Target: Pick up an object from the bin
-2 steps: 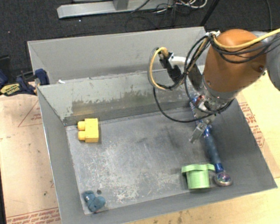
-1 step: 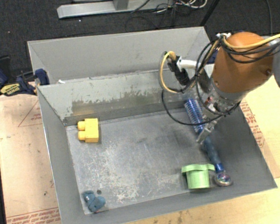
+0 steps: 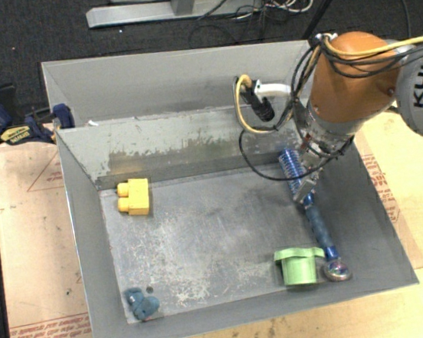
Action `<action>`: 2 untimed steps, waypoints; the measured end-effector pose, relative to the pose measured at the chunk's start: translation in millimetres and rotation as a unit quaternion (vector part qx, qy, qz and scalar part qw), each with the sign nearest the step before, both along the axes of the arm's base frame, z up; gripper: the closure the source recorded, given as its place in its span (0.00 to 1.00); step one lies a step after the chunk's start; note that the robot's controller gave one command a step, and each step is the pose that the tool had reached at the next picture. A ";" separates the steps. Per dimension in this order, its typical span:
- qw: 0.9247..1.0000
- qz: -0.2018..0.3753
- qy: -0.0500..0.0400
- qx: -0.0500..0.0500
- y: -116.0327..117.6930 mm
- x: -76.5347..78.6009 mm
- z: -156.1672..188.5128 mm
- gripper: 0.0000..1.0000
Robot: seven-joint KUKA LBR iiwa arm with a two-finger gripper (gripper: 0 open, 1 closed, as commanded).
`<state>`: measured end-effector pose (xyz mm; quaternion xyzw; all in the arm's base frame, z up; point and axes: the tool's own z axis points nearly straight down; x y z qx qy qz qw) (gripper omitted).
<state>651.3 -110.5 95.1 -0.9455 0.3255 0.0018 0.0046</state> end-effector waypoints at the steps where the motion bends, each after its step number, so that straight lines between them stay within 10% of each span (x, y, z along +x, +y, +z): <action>1: 0.995 0.097 -0.006 0.005 -26.4 -47.4 26.6 0.00; 2: 0.984 0.180 -0.001 -0.002 60.2 -22.6 -9.1 0.00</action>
Offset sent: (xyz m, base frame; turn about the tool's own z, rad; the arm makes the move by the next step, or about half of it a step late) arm -0.0499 -0.0380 0.0244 -0.1877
